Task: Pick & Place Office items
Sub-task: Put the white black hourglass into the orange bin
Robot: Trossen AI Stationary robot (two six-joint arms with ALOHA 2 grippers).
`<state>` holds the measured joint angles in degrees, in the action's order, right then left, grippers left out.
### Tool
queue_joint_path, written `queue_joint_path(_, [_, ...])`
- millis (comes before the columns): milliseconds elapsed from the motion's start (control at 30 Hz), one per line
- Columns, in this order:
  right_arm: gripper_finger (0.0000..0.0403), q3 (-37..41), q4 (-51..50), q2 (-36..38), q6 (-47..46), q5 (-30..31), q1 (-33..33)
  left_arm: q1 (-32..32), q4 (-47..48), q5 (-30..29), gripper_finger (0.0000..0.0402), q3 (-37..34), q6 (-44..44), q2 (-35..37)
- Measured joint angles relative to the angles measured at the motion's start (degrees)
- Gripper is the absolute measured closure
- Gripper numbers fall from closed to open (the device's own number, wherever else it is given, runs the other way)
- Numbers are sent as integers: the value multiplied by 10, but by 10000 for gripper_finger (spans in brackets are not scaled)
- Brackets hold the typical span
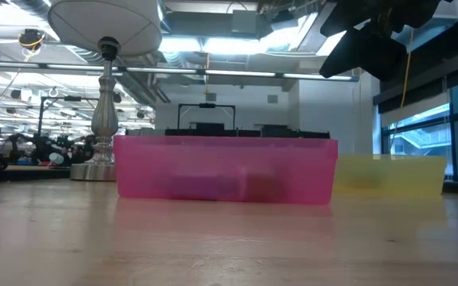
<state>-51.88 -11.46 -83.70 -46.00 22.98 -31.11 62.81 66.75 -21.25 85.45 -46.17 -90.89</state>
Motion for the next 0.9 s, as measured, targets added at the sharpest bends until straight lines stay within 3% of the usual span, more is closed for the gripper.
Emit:
queue_joint_path(267, [138, 0, 0, 0, 0, 0, 0, 7, 28, 40, 66, -20, -45, 0])
queue_joint_path(500, [138, 0, 0, 0, 0, 0, 0, 9, 11, 119, 66, -80, -110, -1])
queue_joint_path(900, [138, 0, 0, 0, 0, 0, 0, 41, 0, 118, 64, -131, -144, -1])
